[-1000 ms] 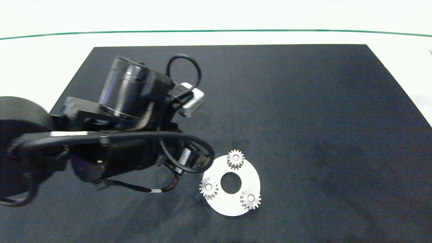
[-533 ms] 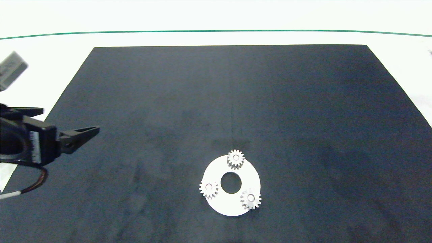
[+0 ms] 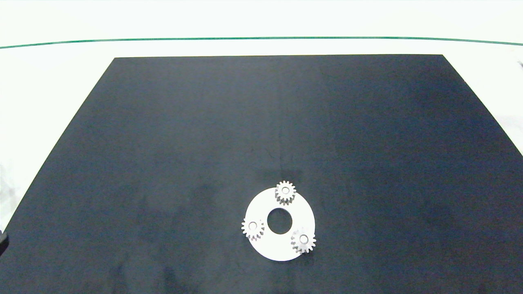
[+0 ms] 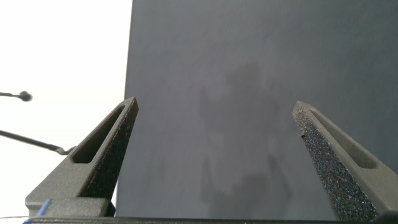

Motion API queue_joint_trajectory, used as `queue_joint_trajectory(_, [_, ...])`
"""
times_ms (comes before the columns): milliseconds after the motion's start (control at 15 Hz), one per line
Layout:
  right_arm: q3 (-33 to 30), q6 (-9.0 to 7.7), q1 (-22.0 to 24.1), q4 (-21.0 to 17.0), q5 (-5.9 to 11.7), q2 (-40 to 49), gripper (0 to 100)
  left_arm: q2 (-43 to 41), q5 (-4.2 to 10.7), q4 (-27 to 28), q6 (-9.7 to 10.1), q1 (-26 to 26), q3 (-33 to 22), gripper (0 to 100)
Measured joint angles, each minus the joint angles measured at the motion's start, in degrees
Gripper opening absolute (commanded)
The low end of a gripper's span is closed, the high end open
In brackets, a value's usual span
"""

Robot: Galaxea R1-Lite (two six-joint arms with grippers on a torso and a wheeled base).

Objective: Install three planetary gears onto the carrier pins

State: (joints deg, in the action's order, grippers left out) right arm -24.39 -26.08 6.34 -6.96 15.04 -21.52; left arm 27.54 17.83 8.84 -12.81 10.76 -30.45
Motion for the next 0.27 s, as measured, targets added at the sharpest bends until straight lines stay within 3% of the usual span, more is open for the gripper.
queue_joint_trajectory(133, [3.62,1.8,3.55,1.73,-0.11,5.92,100,-8.14,0.16,0.13,-2.17,-2.45,5.79,100])
queue_joint_trajectory(267, [5.52,4.5,4.0,2.01,-0.61,10.03,100,-15.01,0.16,0.22,-3.04,-6.19,9.18,100])
